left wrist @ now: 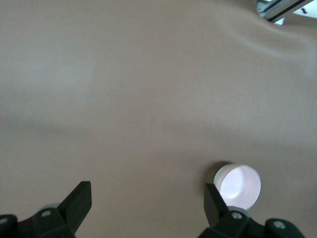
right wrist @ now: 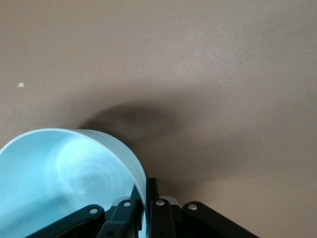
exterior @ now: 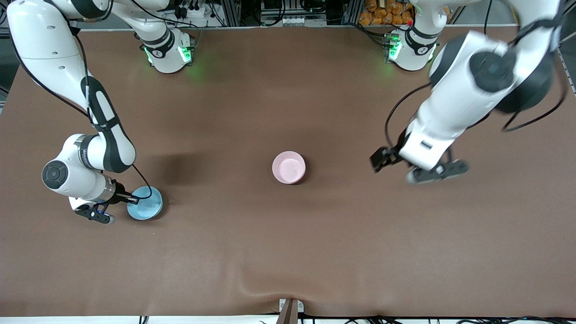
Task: Stack pink and blue bowls on white bowl
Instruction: 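Open the left gripper and withdraw it while the right gripper lifts the blue bowl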
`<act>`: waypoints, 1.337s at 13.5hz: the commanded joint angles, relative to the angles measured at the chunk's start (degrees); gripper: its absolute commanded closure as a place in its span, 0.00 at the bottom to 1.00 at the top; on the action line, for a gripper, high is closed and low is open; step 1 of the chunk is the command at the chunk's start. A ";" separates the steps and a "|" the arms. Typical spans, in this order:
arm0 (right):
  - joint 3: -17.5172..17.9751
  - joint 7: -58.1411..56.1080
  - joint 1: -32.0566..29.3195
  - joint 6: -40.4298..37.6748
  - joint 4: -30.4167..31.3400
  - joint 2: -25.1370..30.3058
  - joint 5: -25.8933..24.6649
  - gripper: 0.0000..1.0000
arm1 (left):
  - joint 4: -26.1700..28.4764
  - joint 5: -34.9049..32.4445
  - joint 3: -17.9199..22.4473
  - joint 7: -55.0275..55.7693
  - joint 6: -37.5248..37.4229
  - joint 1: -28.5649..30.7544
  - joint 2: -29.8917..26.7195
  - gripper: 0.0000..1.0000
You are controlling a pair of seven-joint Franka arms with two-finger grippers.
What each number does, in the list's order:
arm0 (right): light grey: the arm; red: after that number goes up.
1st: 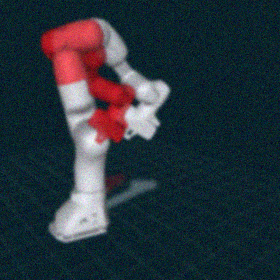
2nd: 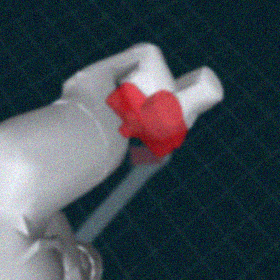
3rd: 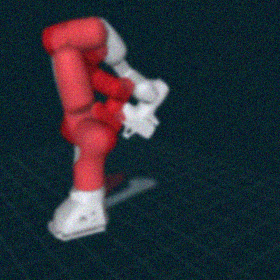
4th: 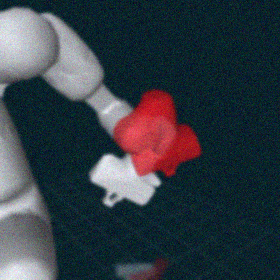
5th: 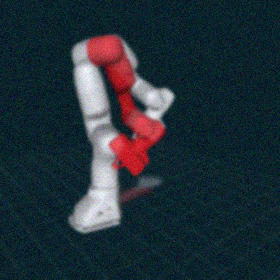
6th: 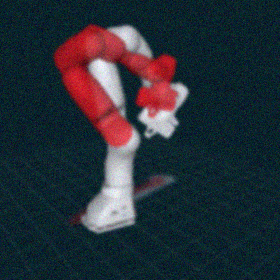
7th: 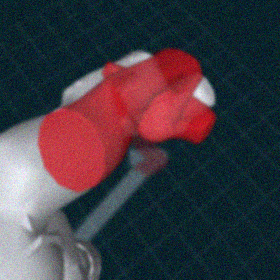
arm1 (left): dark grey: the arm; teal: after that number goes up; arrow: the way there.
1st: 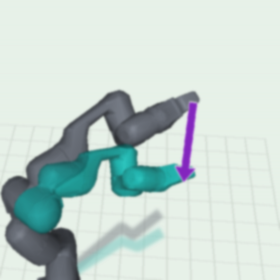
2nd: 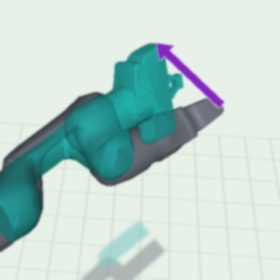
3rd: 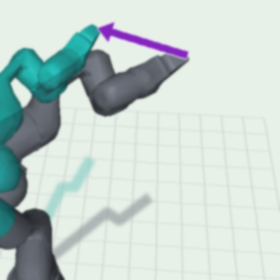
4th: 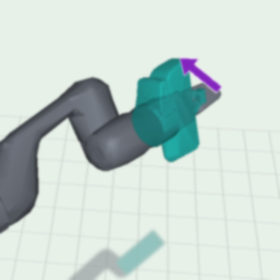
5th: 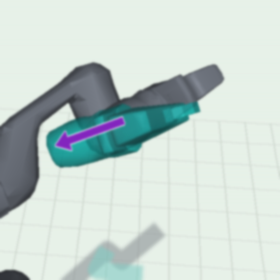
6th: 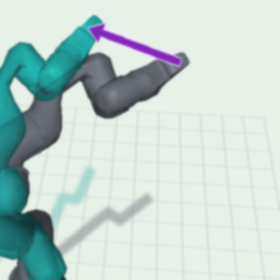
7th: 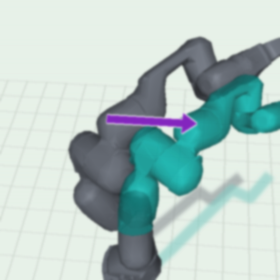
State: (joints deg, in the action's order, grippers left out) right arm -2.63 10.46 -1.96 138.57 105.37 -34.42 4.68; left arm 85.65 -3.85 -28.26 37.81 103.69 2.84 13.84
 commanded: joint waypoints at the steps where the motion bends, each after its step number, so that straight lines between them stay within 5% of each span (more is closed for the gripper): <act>1: 0.70 -0.17 -1.38 -4.51 0.62 4.87 0.42 1.00 | -2.77 -1.43 0.04 -1.76 -5.60 1.29 -3.89 0.00; 7: 2.53 0.17 -0.33 -9.01 0.27 11.03 0.51 1.00 | -2.51 -1.25 1.18 -16.00 -11.93 7.63 -10.74 0.00; 10: 6.93 1.40 -0.24 -12.35 0.27 12.97 1.21 1.00 | 0.13 -0.55 15.38 -16.54 -13.33 -3.85 -14.36 0.00; 11: 8.59 2.28 -0.07 -13.58 0.36 13.49 1.47 1.00 | -0.04 -0.46 17.25 -17.76 -14.56 -4.93 -14.46 0.00; 15: 15.71 11.57 3.43 -15.00 0.89 14.99 1.56 1.00 | 0.39 0.33 18.77 -22.25 -17.80 -3.46 -17.27 0.00; 18: 16.61 23.08 12.47 -13.34 0.89 14.91 1.56 1.00 | 0.22 2.35 18.77 -21.99 -18.87 -1.61 -16.92 0.00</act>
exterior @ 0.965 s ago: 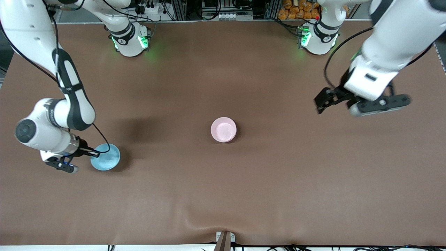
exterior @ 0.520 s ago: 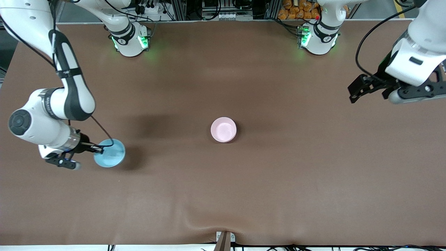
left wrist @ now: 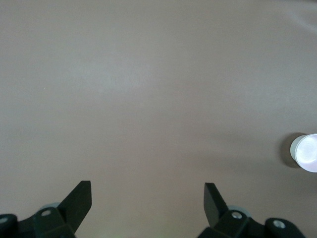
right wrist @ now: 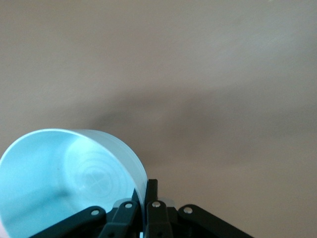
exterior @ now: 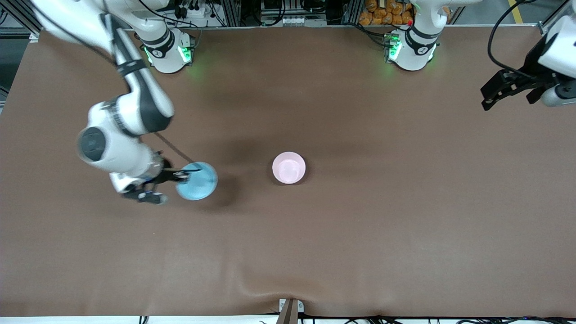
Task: Stack pink and blue bowls on white bowl
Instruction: 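Carry the blue bowl with the right gripper onto the pink bowl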
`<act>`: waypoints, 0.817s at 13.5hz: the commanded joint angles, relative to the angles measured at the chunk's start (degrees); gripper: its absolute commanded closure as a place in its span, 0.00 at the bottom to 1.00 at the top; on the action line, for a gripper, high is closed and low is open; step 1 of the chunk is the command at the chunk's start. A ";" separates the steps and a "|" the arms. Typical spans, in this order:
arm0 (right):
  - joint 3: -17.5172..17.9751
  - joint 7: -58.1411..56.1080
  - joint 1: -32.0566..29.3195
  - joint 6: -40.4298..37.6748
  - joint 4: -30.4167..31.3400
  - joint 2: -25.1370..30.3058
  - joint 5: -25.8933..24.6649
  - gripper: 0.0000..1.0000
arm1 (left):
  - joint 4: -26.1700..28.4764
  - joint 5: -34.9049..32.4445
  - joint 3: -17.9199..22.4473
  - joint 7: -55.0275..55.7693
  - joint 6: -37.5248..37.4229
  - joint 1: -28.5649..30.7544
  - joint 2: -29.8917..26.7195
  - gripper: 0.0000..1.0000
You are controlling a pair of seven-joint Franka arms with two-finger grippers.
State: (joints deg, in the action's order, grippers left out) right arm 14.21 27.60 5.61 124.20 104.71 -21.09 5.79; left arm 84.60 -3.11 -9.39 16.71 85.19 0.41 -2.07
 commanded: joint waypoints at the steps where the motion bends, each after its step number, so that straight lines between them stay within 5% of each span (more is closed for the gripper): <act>1: -0.23 9.62 7.55 2.52 1.73 1.32 0.45 1.00 | 1.09 1.61 -0.19 -0.98 -0.38 0.82 -1.01 0.00; 7: -0.32 34.94 19.52 12.80 1.73 -3.85 0.45 1.00 | 1.00 1.79 -0.63 -1.15 -1.34 0.56 -1.27 0.00; 11: -0.41 38.05 22.69 19.14 1.64 -7.29 0.36 1.00 | 1.00 1.70 -1.51 -0.71 -1.43 0.55 -1.45 0.00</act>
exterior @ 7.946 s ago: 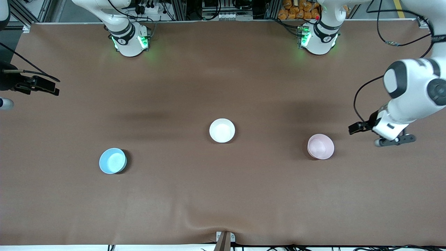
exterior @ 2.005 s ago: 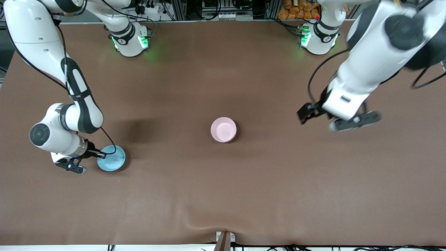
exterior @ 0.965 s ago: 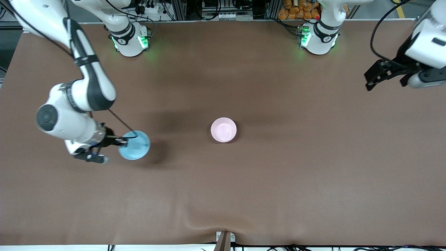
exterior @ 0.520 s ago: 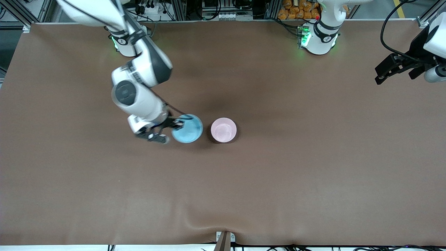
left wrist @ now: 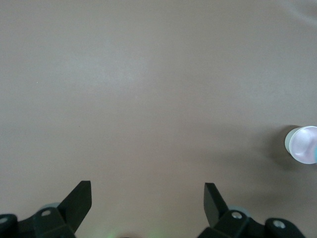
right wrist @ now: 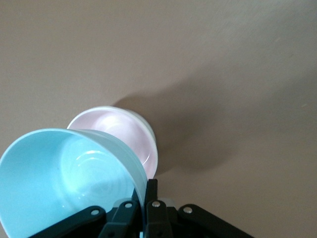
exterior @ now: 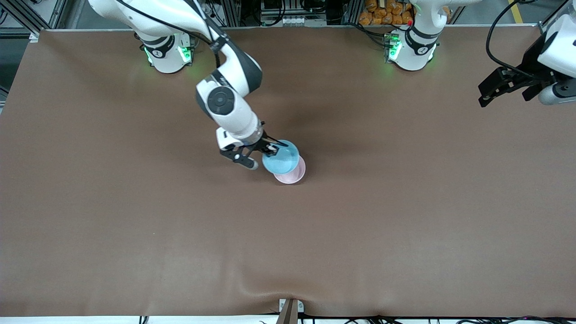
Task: Stack pink and blue bowls on white bowl
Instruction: 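Carry the blue bowl with the right gripper onto the pink bowl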
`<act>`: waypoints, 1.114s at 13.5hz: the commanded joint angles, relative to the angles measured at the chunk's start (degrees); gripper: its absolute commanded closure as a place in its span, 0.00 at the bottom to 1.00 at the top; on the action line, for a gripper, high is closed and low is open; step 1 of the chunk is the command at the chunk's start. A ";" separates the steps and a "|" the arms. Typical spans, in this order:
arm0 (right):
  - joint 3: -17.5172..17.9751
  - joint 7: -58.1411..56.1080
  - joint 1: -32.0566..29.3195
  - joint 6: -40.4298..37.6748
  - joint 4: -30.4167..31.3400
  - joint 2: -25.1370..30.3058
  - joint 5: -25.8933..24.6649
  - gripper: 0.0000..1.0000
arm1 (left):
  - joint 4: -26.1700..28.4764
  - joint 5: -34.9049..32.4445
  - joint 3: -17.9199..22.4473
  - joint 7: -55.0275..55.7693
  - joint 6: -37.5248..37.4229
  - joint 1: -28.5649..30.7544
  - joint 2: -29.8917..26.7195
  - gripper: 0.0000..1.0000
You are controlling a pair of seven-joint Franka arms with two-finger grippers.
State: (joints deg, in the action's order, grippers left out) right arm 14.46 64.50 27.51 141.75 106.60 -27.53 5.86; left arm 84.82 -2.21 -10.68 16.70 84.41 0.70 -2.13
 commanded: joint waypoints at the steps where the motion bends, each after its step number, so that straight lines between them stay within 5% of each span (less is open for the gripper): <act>1: -0.66 1.15 1.40 2.21 -0.16 -1.38 0.20 1.00 | 0.96 0.71 -0.75 -0.88 -1.44 0.17 -1.39 0.00; 6: -1.18 1.06 2.02 2.83 -0.16 -2.09 -3.92 1.00 | 0.87 0.36 -1.89 -0.71 -2.15 0.35 -1.21 0.00; 15: -1.18 1.06 1.84 7.49 -1.04 -5.43 -4.02 1.00 | 0.78 0.36 -1.98 -1.06 -1.44 0.61 -0.51 0.00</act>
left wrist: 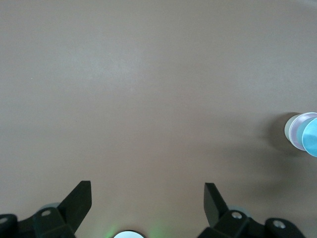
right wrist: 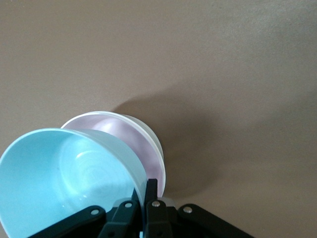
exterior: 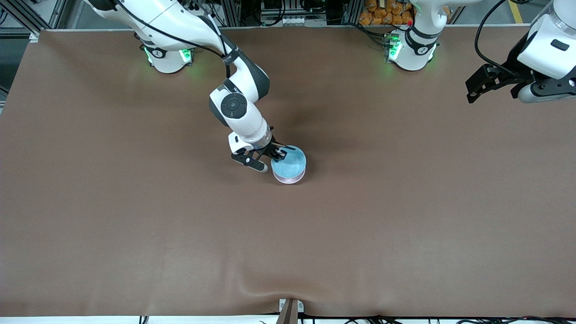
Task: Stack pink and blue bowls on white bowl
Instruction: 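Carry the blue bowl with the right gripper onto the pink bowl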
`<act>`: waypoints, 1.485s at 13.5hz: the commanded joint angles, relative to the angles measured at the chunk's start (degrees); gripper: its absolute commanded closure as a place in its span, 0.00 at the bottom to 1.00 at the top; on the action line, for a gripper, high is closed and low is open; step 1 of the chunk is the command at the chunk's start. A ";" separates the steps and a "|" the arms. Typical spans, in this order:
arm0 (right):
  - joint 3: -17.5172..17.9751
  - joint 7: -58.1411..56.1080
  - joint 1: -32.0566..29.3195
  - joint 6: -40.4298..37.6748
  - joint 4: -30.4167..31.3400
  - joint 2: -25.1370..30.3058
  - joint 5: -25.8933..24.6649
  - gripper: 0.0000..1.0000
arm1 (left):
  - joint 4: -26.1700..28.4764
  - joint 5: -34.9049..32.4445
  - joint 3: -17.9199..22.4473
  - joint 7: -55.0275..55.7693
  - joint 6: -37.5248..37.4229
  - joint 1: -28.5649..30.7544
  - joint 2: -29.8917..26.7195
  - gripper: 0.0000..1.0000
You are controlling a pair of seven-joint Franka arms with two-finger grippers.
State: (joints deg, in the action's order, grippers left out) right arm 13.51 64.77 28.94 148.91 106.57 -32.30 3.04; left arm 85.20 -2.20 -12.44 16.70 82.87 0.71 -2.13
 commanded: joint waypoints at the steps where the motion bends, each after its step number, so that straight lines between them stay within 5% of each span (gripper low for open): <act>1: -0.24 0.80 0.59 0.33 -1.36 -1.09 -1.28 1.00 | 0.32 0.36 -0.13 -1.15 0.10 0.61 -0.33 0.00; 2: -0.24 0.80 0.68 0.33 -1.45 -1.36 -1.28 1.00 | 0.32 0.27 -0.13 -1.15 0.27 0.70 -0.24 0.00; 3: -0.24 0.71 0.51 0.33 -1.54 -1.36 -1.37 0.81 | 0.32 0.27 -0.13 -1.15 0.97 0.70 -0.15 0.00; 4: -0.24 0.63 0.51 0.33 -1.54 -1.36 -1.37 0.33 | 0.32 0.27 -0.13 -1.15 1.23 0.61 0.11 0.00; 5: -0.24 0.62 0.68 0.33 -1.54 -1.27 -1.37 0.00 | 0.32 0.27 -0.13 -1.15 1.32 0.61 0.37 0.00; 14: -0.15 -2.09 -4.31 -10.11 -1.62 6.71 -1.20 0.00 | 0.23 0.62 -0.13 -1.67 0.98 0.53 -0.24 0.00; 20: 0.55 -25.87 -17.40 -26.72 -1.71 15.68 1.86 0.00 | 0.32 0.44 -0.22 -1.06 -0.34 0.44 -0.24 0.00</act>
State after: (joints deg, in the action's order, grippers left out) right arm 12.78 46.48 16.65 125.68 103.74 -20.03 3.16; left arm 85.44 -2.20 -12.54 16.60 83.47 0.77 -1.56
